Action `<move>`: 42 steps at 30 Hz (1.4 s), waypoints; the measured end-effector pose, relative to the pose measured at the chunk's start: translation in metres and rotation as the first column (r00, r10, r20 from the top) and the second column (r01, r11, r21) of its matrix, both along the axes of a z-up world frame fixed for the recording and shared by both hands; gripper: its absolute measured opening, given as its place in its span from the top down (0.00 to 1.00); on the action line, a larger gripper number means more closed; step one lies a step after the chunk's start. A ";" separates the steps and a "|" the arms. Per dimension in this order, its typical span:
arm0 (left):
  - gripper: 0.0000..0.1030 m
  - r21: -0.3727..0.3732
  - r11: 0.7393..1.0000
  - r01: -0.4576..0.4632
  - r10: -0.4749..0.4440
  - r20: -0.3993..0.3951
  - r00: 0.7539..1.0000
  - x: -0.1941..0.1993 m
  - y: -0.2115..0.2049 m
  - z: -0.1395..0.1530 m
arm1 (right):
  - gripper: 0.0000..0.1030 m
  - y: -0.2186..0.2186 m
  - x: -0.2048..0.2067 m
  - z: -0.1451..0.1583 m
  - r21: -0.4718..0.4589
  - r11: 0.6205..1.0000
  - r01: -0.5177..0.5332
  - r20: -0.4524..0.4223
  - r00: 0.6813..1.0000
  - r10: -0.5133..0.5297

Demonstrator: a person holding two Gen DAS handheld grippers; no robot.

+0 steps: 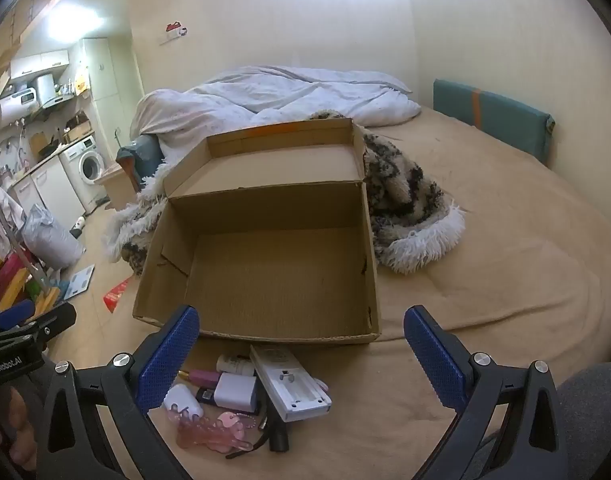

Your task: Organize rigid objects

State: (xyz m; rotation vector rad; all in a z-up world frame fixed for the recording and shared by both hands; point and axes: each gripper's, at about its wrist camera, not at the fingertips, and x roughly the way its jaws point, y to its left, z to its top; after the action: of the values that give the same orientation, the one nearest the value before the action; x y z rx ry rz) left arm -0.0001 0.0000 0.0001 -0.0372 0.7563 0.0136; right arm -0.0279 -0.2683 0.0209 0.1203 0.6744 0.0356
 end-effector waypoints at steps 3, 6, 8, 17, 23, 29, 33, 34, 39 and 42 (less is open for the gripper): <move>0.00 -0.007 1.000 0.006 -0.006 0.000 1.000 -0.001 0.000 0.001 | 0.00 0.000 0.000 0.000 0.005 1.000 -0.001 0.001 1.000 0.001; 0.00 -0.005 1.000 0.005 -0.005 -0.012 1.000 0.000 0.000 0.000 | 0.00 0.000 0.000 0.000 0.004 1.000 0.000 0.001 1.000 0.000; 0.00 -0.004 1.000 0.004 -0.004 -0.010 1.000 0.000 0.000 0.000 | 0.00 0.001 0.000 0.000 0.002 1.000 -0.001 0.001 1.000 0.001; 0.00 -0.001 1.000 -0.002 0.002 -0.013 1.000 0.000 0.003 -0.003 | 0.00 0.001 0.001 -0.001 0.000 1.000 0.000 0.000 1.000 0.000; 0.00 0.001 1.000 -0.004 0.004 -0.012 1.000 0.000 0.003 -0.003 | 0.00 0.001 0.001 0.000 -0.001 1.000 0.000 -0.001 1.000 0.000; 0.00 0.008 1.000 -0.009 0.009 -0.011 1.000 0.001 0.001 -0.003 | 0.00 -0.002 0.000 0.001 -0.002 1.000 0.008 0.008 1.000 -0.008; 0.00 0.006 1.000 -0.010 0.010 -0.012 1.000 0.001 0.001 -0.002 | 0.00 -0.002 0.000 -0.002 -0.002 1.000 0.007 0.006 1.000 -0.007; 0.00 0.005 1.000 -0.009 0.010 -0.012 1.000 0.001 0.001 -0.002 | 0.00 -0.002 0.000 -0.003 -0.002 1.000 0.007 0.006 1.000 -0.007; 0.00 0.008 1.000 -0.009 0.009 -0.013 1.000 0.001 0.001 -0.003 | 0.00 -0.001 0.001 -0.002 -0.003 1.000 0.007 0.001 1.000 -0.007; 0.00 0.007 1.000 -0.009 0.010 -0.012 1.000 0.001 0.002 -0.003 | 0.00 -0.001 0.001 0.002 -0.003 1.000 0.007 0.001 1.000 -0.007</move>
State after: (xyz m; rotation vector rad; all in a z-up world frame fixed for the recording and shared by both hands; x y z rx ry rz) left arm 0.0007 0.0017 -0.0027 -0.0345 0.7678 0.0253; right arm -0.0272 -0.2691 0.0232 0.1194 0.6730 0.0278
